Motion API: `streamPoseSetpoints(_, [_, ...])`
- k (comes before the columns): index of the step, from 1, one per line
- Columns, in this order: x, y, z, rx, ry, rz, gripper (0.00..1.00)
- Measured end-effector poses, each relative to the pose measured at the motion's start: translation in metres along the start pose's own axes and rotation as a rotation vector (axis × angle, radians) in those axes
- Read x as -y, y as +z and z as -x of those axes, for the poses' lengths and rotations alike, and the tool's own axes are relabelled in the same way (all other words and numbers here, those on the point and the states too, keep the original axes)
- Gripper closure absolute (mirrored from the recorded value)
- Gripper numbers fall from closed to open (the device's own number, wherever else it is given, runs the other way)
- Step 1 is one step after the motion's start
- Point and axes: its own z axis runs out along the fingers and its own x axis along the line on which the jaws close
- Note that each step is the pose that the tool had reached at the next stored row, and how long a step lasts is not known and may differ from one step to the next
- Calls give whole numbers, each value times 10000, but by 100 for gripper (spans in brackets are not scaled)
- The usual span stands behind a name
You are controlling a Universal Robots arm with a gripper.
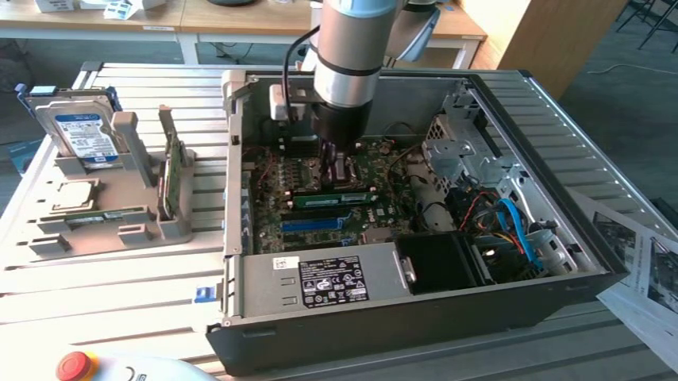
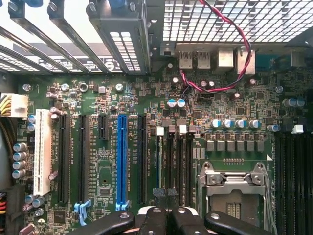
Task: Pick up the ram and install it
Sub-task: 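Press down the ram until it locks into place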
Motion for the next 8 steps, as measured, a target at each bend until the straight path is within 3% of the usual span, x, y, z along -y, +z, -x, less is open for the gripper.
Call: streamPoseSetpoints(8, [0, 32, 0, 0, 0, 0, 89])
